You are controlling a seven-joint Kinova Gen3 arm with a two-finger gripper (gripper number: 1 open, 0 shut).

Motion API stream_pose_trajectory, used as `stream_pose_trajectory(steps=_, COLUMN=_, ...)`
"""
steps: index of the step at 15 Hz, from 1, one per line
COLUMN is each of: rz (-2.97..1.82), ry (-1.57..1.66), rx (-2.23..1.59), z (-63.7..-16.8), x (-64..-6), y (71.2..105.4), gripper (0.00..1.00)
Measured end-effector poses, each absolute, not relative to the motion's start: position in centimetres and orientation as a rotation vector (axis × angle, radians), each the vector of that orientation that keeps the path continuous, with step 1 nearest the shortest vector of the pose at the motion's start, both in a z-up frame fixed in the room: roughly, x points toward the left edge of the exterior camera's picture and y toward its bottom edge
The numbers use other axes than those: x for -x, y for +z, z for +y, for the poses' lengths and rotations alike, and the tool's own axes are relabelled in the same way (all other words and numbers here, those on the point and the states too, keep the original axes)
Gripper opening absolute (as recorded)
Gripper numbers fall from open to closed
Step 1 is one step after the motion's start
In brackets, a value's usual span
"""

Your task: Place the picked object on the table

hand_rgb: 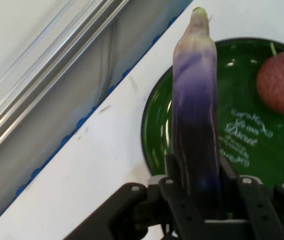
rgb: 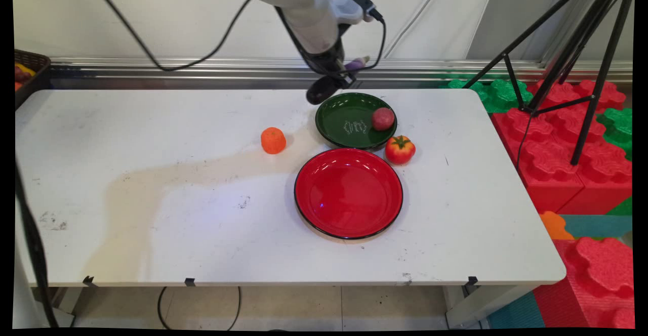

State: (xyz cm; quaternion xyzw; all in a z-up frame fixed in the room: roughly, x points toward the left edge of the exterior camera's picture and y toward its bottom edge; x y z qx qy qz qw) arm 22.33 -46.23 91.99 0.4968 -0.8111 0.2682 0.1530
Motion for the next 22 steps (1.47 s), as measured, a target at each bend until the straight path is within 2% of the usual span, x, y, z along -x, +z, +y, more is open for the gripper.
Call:
stream_pose_trajectory(steps=4, rz=-2.325, ry=0.79, rx=-1.422, z=-41.6, x=-24.4, y=93.8, gripper=0.0)
stream_pose_trajectory(steps=9, rz=-2.37, ry=0.777, rx=-1.421, z=-36.0, x=-27.1, y=94.4, gripper=0.0)
stream_pose_trajectory(steps=17, rz=-2.44, ry=0.752, rx=-1.488, z=-29.1, x=-32.1, y=93.2, gripper=0.0)
stream_pose_trajectory(steps=22, rz=-2.531, ry=0.727, rx=-1.461, z=-27.1, x=-34.6, y=91.8, gripper=0.0)
